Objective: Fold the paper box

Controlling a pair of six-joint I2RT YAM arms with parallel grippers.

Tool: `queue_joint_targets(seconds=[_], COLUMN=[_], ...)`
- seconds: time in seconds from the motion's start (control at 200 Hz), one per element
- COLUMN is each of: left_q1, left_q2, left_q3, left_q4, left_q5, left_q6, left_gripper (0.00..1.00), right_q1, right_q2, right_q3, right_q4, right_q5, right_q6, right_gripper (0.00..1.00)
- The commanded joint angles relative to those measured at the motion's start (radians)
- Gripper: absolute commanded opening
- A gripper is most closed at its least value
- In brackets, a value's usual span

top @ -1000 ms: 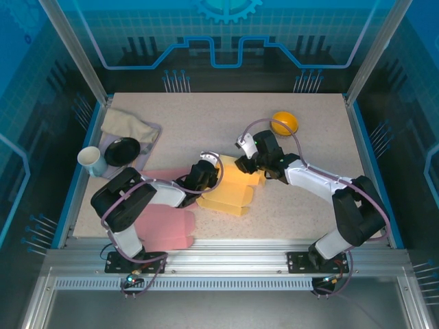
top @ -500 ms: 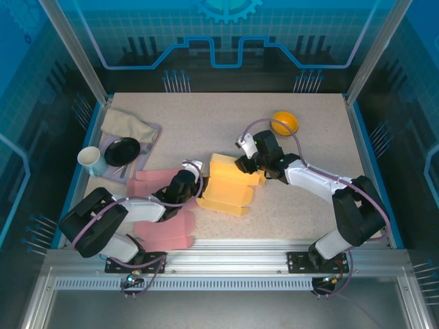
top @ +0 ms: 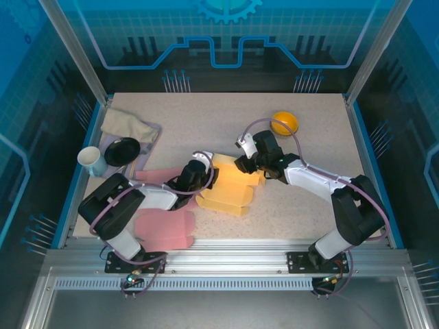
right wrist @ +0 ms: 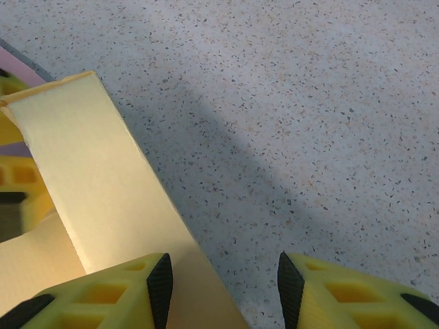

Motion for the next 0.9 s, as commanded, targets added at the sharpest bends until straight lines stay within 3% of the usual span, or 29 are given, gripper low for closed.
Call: queue_joint_targets(seconds=[0.0, 0.14, 0.32, 0.43, 0.63, 0.895], left_q1=[0.003, 0.003, 0.001, -0.003, -0.005, -0.003], left_q2=[0.065, 0.115, 0.159, 0.170, 0.164, 0.045], left_q3=[0.058, 0.081, 0.118, 0.122, 0.103, 0.058], left_q4=[-0.019, -0.038, -0.129, -0.160, -0.138, -0.095], left_q5=[-0.022, -0.074, -0.204, -0.260, -0.226, -0.146], left_q6=[-0.004, -0.020, -0.033, -0.047, -0.046, -0.020], left_gripper=[0.40, 0.34, 0.14, 0.11, 0.13, 0.34], right_q1=[-0.002, 0.007, 0.011, 0.015, 0.031, 0.039], right_q2=[0.031, 0.032, 0.030, 0.032, 0.043, 0.061], right_q3=[0.011, 0.012, 0.005, -0.006, -0.006, 0.018], right_q4=[-0.035, -0.035, -0.031, -0.023, -0.015, -0.033], right_q5=[-0.026, -0.020, -0.003, 0.022, 0.036, 0.047], right_q6=[0.021, 0.027, 0.034, 0.044, 0.049, 0.043], right_gripper=[0.47, 0.47, 0.47, 0.46, 0.46, 0.46])
